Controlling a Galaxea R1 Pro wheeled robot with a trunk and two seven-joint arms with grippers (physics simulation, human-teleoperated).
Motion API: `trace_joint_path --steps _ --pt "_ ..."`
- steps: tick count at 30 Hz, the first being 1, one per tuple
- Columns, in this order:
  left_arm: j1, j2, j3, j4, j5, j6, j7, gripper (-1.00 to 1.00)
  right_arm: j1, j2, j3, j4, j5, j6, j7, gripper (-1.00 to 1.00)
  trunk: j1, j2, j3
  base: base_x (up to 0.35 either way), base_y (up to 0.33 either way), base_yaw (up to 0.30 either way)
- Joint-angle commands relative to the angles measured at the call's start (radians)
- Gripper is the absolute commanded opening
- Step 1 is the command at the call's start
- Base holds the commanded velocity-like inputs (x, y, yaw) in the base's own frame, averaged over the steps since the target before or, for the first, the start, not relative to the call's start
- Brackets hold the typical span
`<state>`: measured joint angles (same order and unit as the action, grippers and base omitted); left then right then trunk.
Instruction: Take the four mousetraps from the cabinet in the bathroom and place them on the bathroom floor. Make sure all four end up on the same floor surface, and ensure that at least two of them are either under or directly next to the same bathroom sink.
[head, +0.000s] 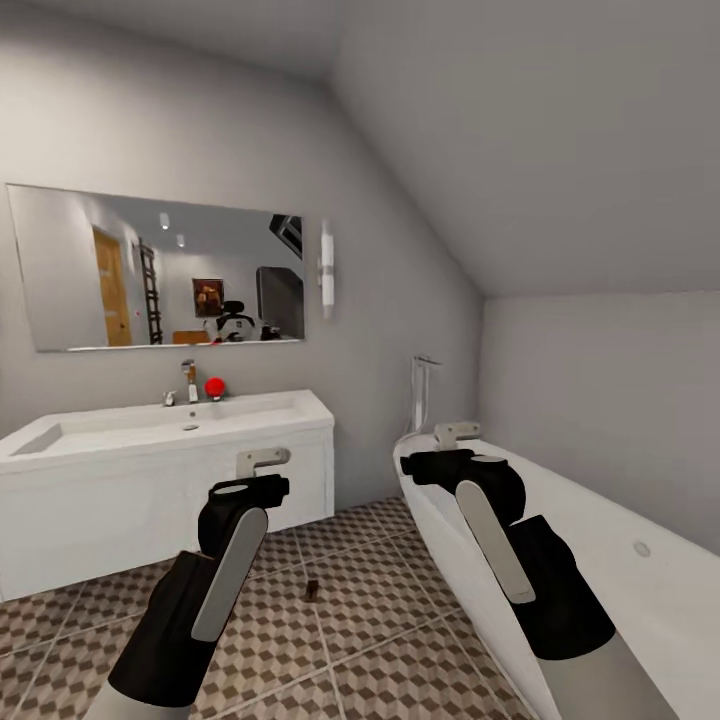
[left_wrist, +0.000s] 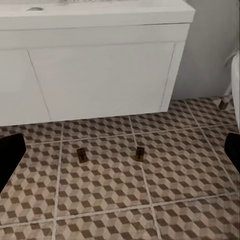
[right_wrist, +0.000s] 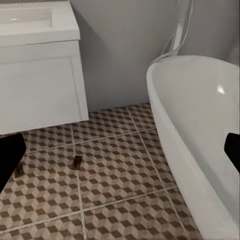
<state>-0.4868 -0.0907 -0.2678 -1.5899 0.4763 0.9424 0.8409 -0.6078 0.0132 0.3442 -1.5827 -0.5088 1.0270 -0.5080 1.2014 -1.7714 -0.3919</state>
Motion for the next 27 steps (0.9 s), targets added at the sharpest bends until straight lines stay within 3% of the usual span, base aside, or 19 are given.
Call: trace_joint_path --steps 1,27 --pt "-0.001 0.000 -0.001 -0.001 0.010 0.003 0.010 1.00 -0.001 0.000 0.001 0.000 -0.010 0.002 -0.010 1.00 -0.004 0.007 0.002 0.000 0.000 -0.273" --pt "-0.001 0.000 -0.002 -0.001 0.010 0.003 0.012 1.00 -0.001 0.000 0.001 0.000 -0.010 0.001 -0.009 1.00 -0.104 0.189 0.083 0.000 0.000 -0.273"
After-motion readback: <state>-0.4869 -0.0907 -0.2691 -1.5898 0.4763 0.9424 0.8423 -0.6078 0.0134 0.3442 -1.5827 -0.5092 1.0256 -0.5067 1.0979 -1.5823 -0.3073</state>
